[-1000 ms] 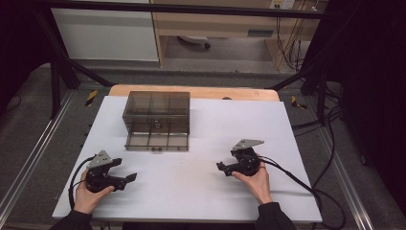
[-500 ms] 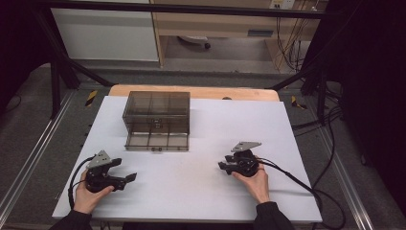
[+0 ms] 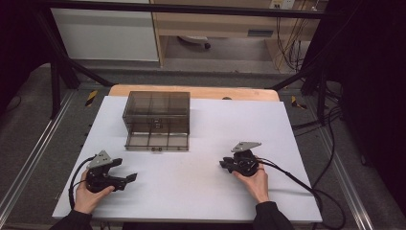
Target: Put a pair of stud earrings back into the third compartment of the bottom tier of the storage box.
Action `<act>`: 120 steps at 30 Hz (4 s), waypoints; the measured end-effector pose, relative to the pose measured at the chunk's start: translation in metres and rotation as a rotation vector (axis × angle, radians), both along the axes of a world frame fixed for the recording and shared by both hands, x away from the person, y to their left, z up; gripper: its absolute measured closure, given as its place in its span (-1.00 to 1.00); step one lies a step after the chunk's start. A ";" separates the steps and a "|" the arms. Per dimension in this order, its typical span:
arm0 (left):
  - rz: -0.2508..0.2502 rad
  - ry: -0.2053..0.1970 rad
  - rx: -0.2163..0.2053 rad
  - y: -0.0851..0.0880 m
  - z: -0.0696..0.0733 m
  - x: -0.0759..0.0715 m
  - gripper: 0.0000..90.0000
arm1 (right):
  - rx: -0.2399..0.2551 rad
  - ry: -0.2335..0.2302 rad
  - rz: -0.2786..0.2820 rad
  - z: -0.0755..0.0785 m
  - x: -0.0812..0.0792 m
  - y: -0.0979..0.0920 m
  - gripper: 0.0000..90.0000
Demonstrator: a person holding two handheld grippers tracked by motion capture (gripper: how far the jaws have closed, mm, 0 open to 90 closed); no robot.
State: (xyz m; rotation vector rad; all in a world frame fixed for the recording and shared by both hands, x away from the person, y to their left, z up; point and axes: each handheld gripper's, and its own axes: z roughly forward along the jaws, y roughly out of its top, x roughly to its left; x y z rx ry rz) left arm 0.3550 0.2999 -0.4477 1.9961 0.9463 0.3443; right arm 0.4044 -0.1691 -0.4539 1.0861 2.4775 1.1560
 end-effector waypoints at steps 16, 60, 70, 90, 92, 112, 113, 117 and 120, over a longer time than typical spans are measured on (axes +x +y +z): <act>0.001 0.000 0.001 0.000 0.000 0.000 -0.79 | 0.002 -0.010 0.005 -0.002 0.000 -0.001 0.83; 0.006 0.000 0.002 0.001 0.000 0.000 -0.79 | 0.074 -0.059 0.026 0.038 -0.010 -0.005 0.83; 0.006 0.001 0.003 0.001 0.000 0.000 -0.79 | 0.089 -0.070 0.055 0.049 -0.008 0.010 0.83; 0.006 -0.001 0.000 0.001 0.000 0.000 -0.79 | 0.075 -0.086 0.107 0.070 0.006 0.056 0.84; 0.006 0.000 -0.001 0.001 0.000 0.000 -0.79 | 0.072 -0.086 0.113 0.072 0.008 0.061 0.84; 0.008 -0.001 -0.008 0.002 0.001 0.000 -0.79 | 0.064 -0.091 0.135 0.082 0.030 0.108 0.84; 0.007 -0.001 -0.007 0.002 0.001 0.000 -0.79 | 0.063 -0.091 0.134 0.081 0.031 0.110 0.84; 0.005 -0.001 -0.004 0.002 0.001 0.000 -0.79 | 0.063 -0.091 0.137 0.080 0.036 0.119 0.84; 0.007 0.000 -0.007 0.002 0.000 0.000 -0.79 | 0.056 -0.084 0.136 0.079 0.039 0.127 0.84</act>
